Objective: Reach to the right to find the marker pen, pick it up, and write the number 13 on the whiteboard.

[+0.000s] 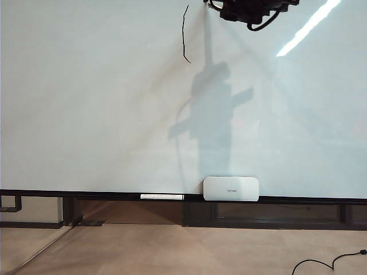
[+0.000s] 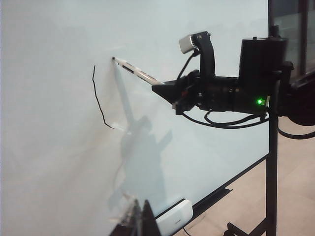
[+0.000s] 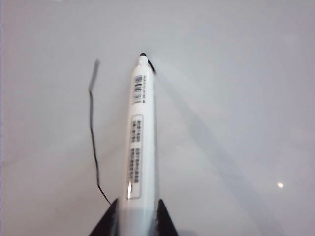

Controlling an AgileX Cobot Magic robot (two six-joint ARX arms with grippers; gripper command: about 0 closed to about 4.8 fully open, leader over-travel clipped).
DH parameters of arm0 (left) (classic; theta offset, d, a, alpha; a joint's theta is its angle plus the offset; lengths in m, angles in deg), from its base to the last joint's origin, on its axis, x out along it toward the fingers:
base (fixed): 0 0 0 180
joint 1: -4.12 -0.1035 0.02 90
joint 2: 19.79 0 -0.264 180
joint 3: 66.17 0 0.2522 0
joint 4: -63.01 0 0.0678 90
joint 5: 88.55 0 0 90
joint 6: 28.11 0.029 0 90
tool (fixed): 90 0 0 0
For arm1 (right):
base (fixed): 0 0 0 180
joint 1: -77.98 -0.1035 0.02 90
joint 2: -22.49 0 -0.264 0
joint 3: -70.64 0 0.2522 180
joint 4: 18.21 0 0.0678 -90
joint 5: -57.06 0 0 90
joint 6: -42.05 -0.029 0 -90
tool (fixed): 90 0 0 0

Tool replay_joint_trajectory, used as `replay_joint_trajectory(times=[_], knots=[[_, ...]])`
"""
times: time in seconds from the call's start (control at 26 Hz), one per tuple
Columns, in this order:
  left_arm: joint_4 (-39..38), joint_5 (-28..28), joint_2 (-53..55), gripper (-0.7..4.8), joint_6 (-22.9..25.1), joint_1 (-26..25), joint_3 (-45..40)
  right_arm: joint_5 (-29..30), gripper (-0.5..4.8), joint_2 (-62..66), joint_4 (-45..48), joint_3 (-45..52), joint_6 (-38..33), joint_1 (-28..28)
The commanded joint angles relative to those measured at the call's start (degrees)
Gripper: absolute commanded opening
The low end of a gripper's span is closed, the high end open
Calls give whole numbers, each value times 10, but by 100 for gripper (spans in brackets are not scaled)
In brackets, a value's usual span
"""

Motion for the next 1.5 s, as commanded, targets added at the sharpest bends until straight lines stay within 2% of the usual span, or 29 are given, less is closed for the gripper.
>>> replay_joint_trajectory(times=[0.04, 0.38, 0.88, 1.19, 1.5], knots=[[4, 2, 1, -6, 4, 0, 4, -3, -6, 5, -12, -19, -11, 1], [4, 2, 3, -6, 5, 0, 4, -8, -6, 8, -66, -23, -16, 1], [3, 2, 3, -6, 8, 0, 4, -42, -6, 8, -62, -23, -16, 0], [-1, 2, 2, -6, 9, 0, 4, -108, -6, -8, -92, -21, -12, 0], [-1, 2, 2, -6, 8, 0, 4, -132, -6, -28, -121, -21, 2, 0]])
